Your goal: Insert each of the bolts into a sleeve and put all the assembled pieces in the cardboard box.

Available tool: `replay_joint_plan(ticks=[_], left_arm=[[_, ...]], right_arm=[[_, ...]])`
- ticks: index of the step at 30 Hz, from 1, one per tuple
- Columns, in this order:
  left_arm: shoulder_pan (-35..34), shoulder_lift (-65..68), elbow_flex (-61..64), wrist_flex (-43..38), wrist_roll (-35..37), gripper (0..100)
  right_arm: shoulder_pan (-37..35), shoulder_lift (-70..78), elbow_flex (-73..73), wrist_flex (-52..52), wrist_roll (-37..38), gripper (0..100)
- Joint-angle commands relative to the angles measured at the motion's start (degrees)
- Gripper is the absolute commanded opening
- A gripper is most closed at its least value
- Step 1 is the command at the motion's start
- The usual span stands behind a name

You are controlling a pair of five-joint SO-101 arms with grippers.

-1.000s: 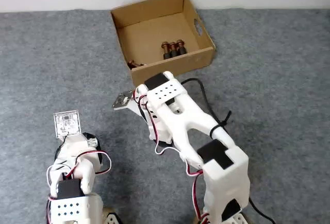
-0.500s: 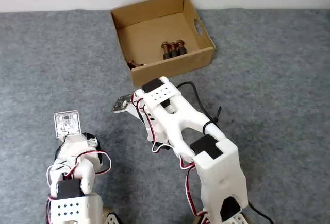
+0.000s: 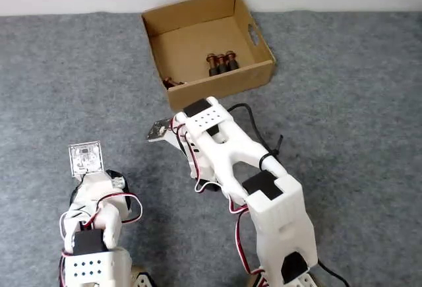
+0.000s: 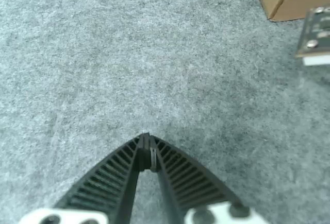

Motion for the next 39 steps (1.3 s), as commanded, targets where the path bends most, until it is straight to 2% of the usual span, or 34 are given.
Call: replay_joint_plan(ticks=[1,10,18,26,30,34,39], left_arm=[[0.00,-0.35,-0.22,-1.76,0.53,0],[0.09,-0.35,-0.22,-1.76,0.53,0],[5.80,-0.35,-0.22,-1.58,0.53,0],[11.43,-0.44,-0.40,-1.85,0.18,1],[11.52,-0.09,-5.49,-1.32,0.18,1],[11.69,0.18,-15.52,3.60,0.53,1],[14.24,4.84,-20.44,7.03,0.53,1]], right_arm=[[-0.40,-2.68,-1.32,4.62,-1.23,0.9],[6.02,-15.60,-1.76,12.70,-11.60,0.9],[14.46,-32.40,3.16,14.29,-21.10,0.9],[18.42,-57.36,22.42,14.29,-41.58,0.9],[23.43,-70.64,30.95,13.23,-42.99,0.9],[29.85,-84.18,35.60,9.80,-42.99,0.8],[36.26,-97.98,44.40,3.03,-43.16,0.8]])
